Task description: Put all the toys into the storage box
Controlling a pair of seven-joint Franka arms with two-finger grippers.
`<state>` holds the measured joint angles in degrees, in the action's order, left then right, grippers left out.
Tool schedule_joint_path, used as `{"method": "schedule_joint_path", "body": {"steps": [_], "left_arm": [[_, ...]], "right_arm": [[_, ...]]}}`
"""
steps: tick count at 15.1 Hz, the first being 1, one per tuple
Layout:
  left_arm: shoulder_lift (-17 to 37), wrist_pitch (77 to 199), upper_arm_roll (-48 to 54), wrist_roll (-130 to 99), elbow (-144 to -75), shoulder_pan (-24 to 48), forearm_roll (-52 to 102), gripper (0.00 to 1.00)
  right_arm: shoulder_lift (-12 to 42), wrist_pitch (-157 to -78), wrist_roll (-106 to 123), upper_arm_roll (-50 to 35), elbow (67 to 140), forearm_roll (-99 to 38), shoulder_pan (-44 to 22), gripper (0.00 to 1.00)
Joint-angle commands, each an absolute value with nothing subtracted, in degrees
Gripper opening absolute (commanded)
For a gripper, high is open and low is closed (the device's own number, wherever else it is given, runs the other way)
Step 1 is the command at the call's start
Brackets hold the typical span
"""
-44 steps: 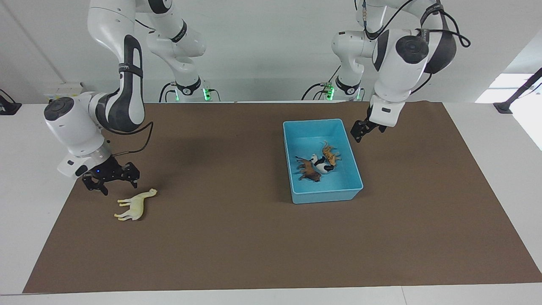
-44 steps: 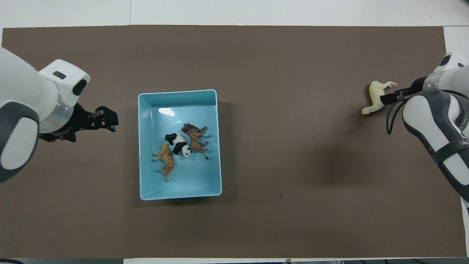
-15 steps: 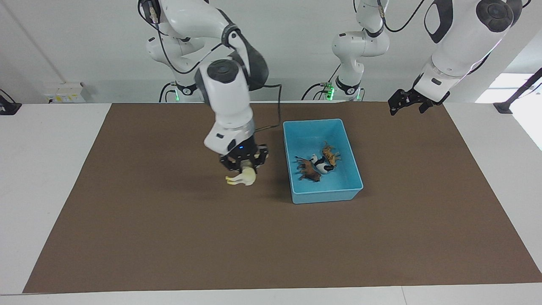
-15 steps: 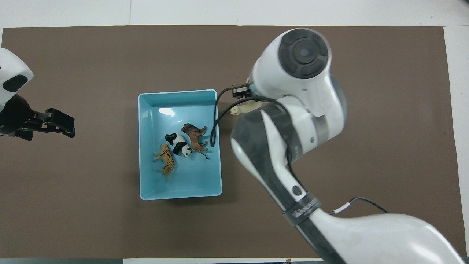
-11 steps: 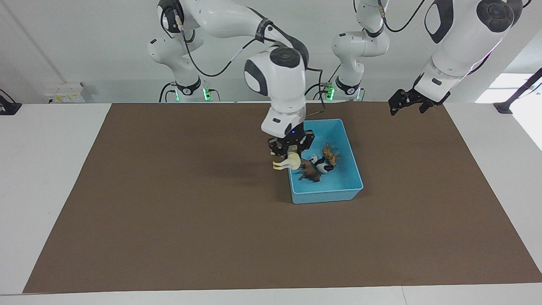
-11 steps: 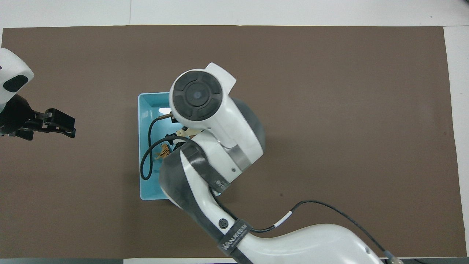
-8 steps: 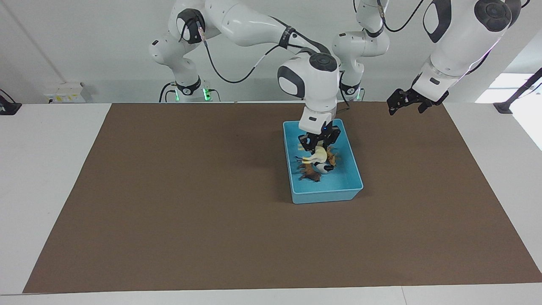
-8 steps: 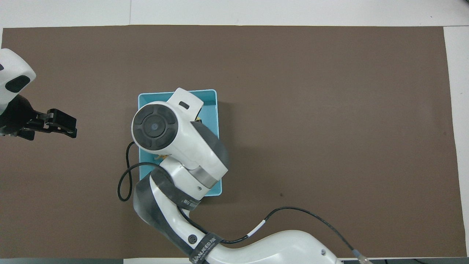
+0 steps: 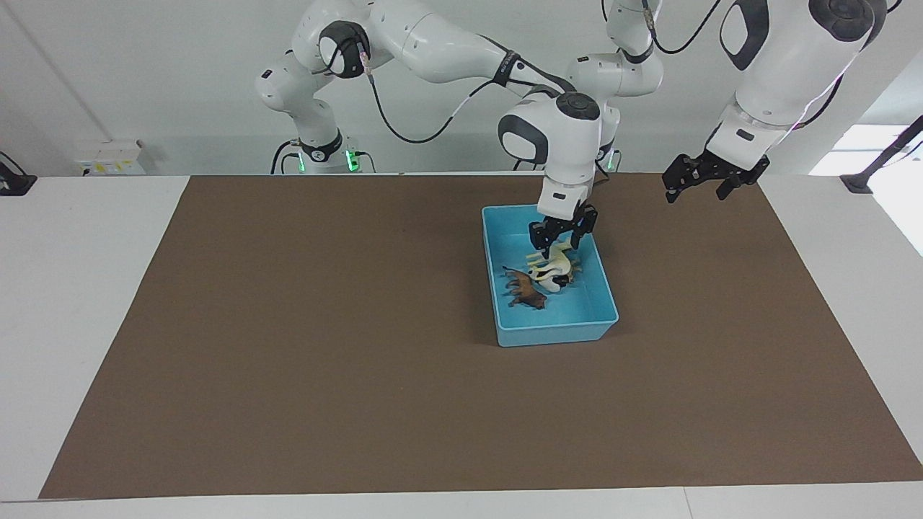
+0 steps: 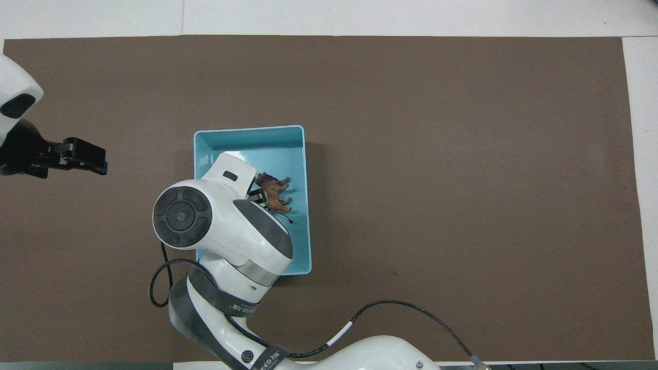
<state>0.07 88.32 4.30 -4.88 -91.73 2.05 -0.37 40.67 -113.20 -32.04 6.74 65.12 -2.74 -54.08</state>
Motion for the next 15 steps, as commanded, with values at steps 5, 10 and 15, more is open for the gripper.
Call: {"method": "schedule_joint_path", "body": {"steps": [5, 10, 15], "left_arm": [[-1.41, 90.62, 4.04, -4.13, -92.99, 2.99, 0.44, 1.00], [-1.58, 89.91, 3.69, -4.48, -92.99, 2.81, 0.44, 1.00], [-1.58, 89.91, 3.69, -4.31, -93.08, 2.20, 0.35, 1.00]], "right_arm": [[29.65, -105.05, -34.90, 9.32, 65.65, -2.73, -46.61, 1.00], [20.14, -101.16, -28.51, 9.40, 70.82, -2.29, -30.88, 1.00], [13.02, -100.81, -3.27, 9.32, 78.83, -2.63, -13.22, 1.00]]}}
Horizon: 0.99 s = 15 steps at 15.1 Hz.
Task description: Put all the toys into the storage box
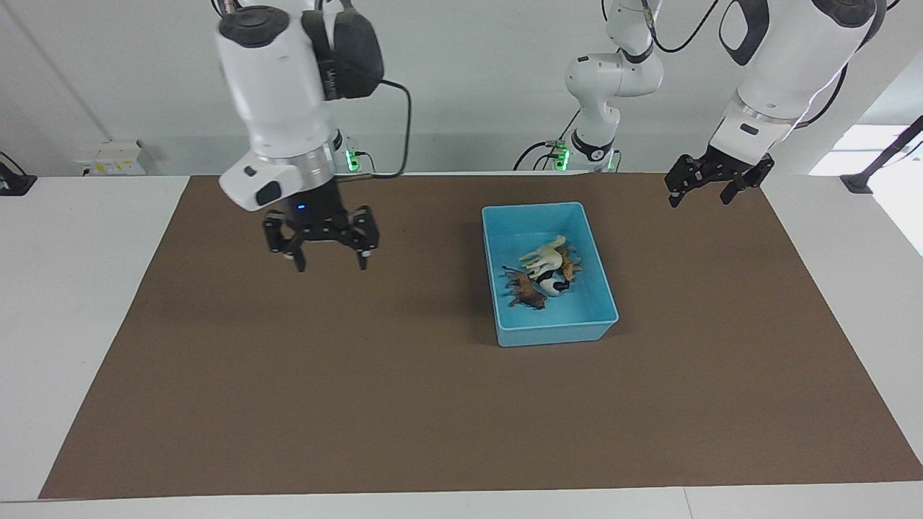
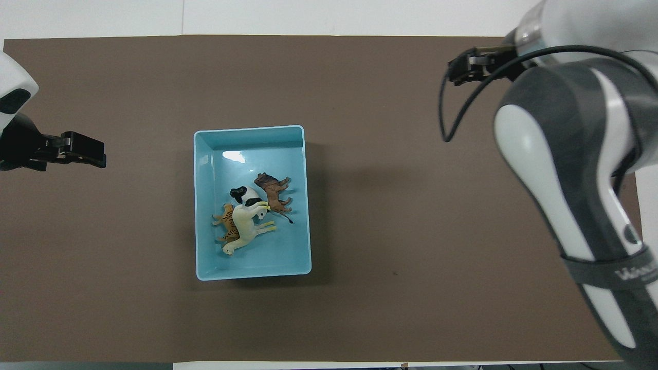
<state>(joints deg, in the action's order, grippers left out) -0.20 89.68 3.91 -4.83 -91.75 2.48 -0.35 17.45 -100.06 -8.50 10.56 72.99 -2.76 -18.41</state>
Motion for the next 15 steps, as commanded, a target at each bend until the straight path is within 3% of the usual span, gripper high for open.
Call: {"method": "schedule_joint_path", "body": {"steps": [1, 7, 12, 15], "left_arm": [[-1.67, 89.56, 3.78, -4.22, -93.16, 2.55, 0.35, 1.00], [-2.02, 91.23, 3.60, -4.48, -93.87, 2.20, 2.72, 1.00], [-2.11, 91.06, 3.69, -4.57, -93.87, 2.90, 2.72, 1.00], [-2.11, 90.97, 3.60, -4.57, -93.95, 2.38, 2.72, 1.00]], "right_arm": [[11.88, -98.98, -1.86, 9.23, 79.53, -2.64, -10.31, 1.00], [6.52, -83.95, 2.55, 8.70, 81.03, -1.67, 0.70, 1.00], [-2.18, -90.43, -2.27, 6.08, 95.17, 3.50, 0.97, 1.00], [-2.90, -90.18, -4.04, -7.25, 93.88, 6.59, 10.42, 1.00]]}}
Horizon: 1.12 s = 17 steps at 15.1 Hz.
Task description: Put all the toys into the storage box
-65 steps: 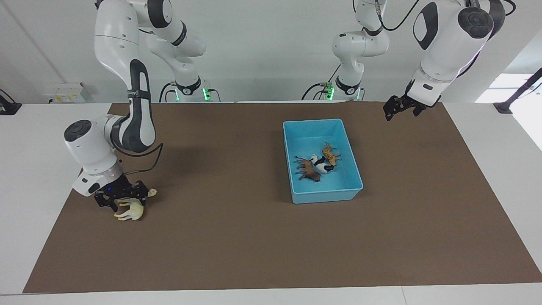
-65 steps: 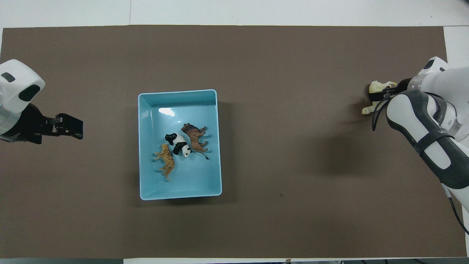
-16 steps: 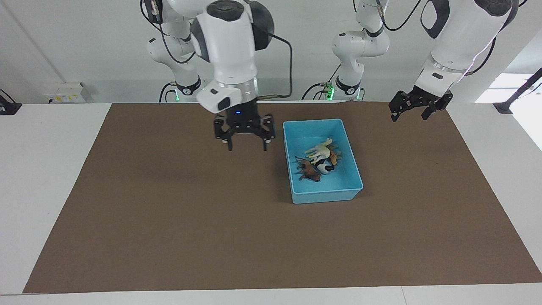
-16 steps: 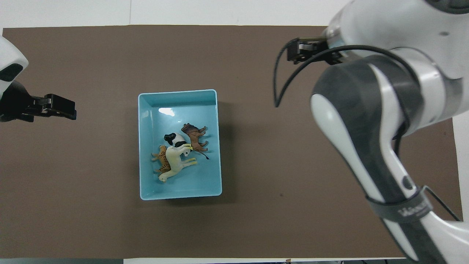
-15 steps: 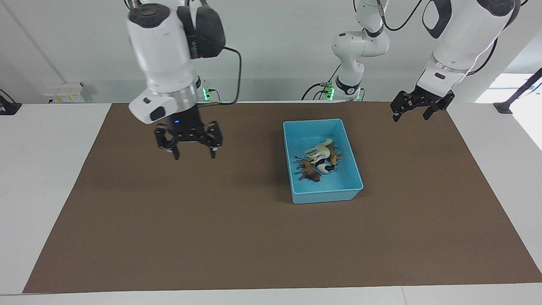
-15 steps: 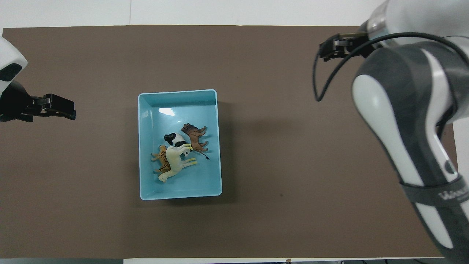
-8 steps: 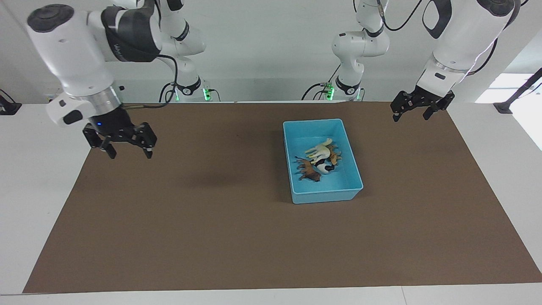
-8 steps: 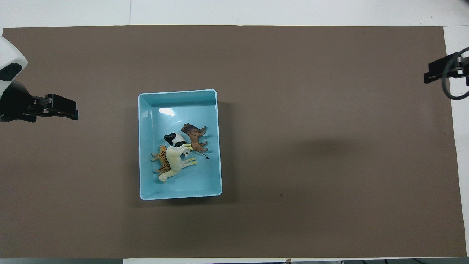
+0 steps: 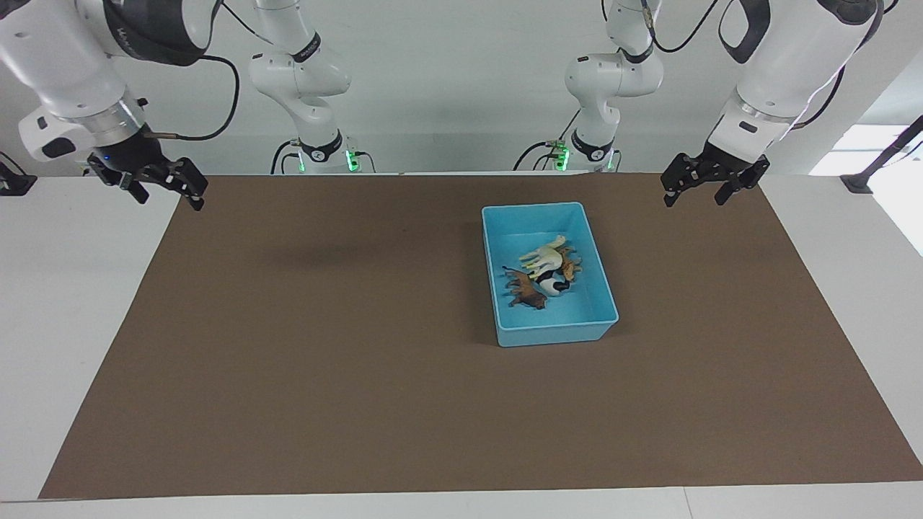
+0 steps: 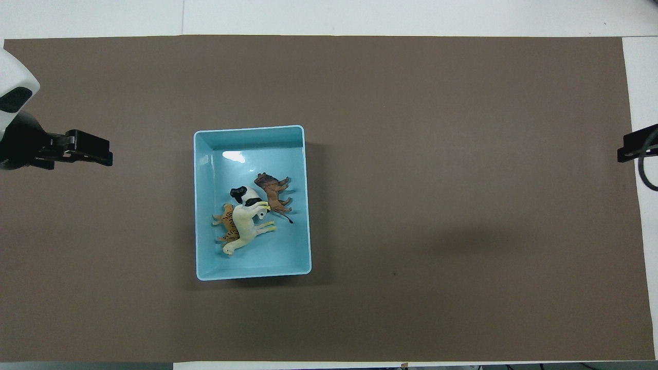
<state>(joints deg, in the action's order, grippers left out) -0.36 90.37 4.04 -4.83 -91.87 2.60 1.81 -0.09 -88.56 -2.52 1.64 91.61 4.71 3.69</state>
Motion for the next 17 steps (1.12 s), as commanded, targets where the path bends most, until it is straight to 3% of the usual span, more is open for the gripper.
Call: {"method": "schedule_joint_path", "body": {"steps": [1, 9, 17], "left_arm": [[-2.11, 90.88, 3.60, -4.57, -93.96, 2.11, 2.72, 1.00], [-2.11, 90.88, 3.52, -4.57, -93.96, 2.02, 2.64, 1.00], [-2.11, 90.97, 3.52, -4.57, -93.96, 2.02, 2.64, 1.00]], "right_arm": [[-2.55, -89.39, -4.57, -7.73, 92.48, 6.16, 10.98, 1.00], [-0.79, -87.71, -3.69, -0.01, 89.21, 1.67, 5.99, 1.00], [-0.97, -88.24, -4.22, 0.61, 89.21, -1.31, 5.80, 1.00]]}}
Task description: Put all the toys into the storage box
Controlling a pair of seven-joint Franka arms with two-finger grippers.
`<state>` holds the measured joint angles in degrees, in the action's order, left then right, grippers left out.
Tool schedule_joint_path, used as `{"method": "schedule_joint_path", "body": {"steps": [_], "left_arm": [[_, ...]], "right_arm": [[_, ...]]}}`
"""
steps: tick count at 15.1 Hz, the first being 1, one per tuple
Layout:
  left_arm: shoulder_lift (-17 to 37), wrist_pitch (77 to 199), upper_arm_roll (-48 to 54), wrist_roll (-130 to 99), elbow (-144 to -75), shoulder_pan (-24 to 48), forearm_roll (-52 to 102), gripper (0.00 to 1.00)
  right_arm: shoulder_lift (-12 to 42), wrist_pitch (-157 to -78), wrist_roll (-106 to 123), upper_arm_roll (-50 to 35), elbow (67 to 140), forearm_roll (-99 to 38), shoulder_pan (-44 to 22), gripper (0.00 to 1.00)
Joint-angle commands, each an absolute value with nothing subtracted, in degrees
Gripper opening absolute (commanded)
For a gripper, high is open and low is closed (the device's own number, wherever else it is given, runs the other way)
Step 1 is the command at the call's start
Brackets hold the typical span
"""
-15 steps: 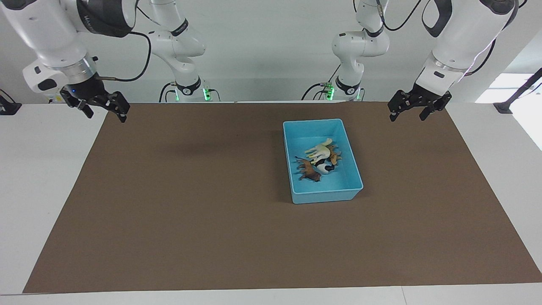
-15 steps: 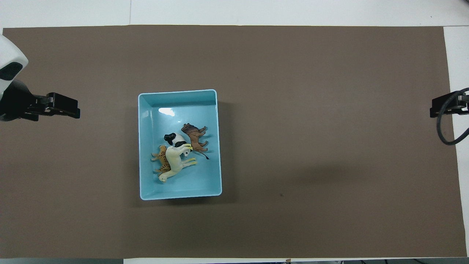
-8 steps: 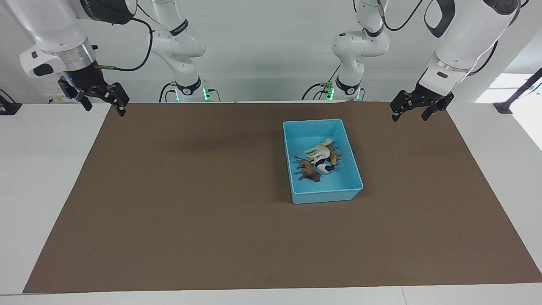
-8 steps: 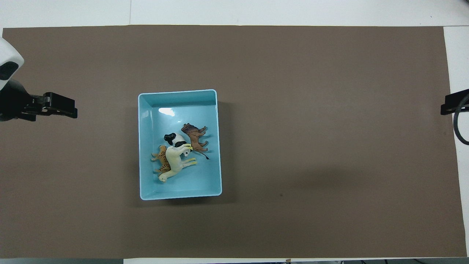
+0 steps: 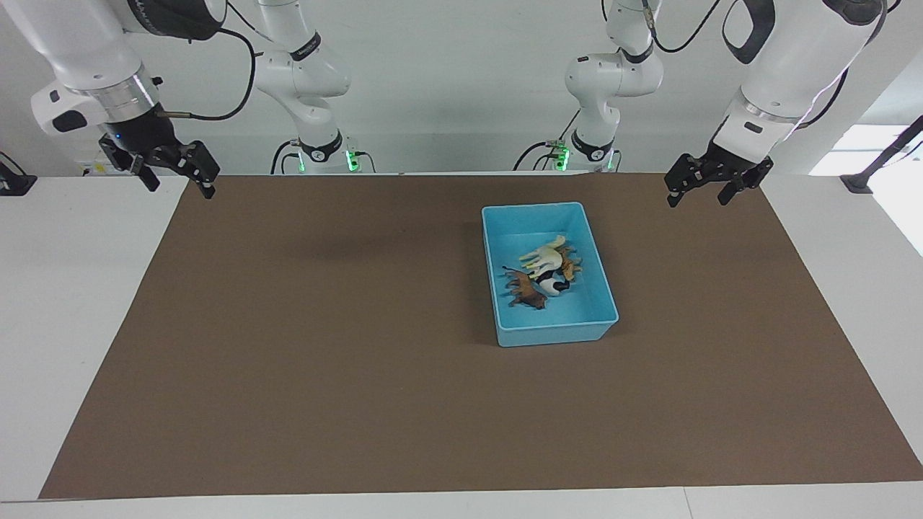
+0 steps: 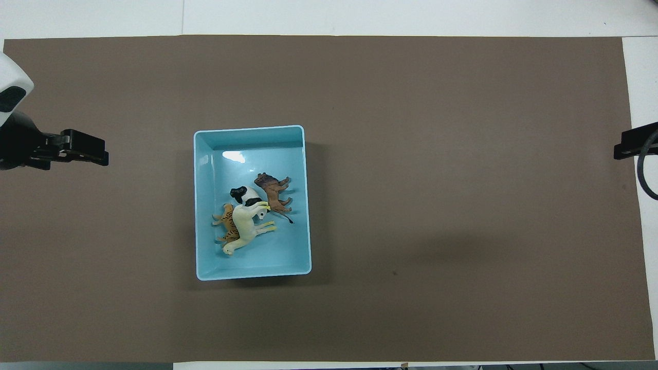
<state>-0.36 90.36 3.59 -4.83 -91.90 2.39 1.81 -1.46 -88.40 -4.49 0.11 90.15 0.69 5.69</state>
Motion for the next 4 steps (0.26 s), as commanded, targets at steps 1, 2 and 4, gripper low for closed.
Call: {"method": "schedule_joint_path", "body": {"steps": [1, 2, 4], "left_arm": [[-2.11, 90.97, 3.60, -4.57, -93.96, 2.02, 2.64, 1.00], [-2.11, 90.88, 3.60, -4.57, -93.96, 2.02, 2.64, 1.00], [-2.11, 90.88, 3.60, -4.57, -93.95, 2.02, 2.64, 1.00]], "right_arm": [[-0.97, -88.33, -4.13, 0.53, 89.30, -1.32, 5.80, 1.00], [-0.97, -88.42, -4.04, 0.53, 89.30, -1.32, 5.97, 1.00], [-0.97, -88.42, -4.13, 0.44, 89.30, -1.41, 5.80, 1.00]]}}
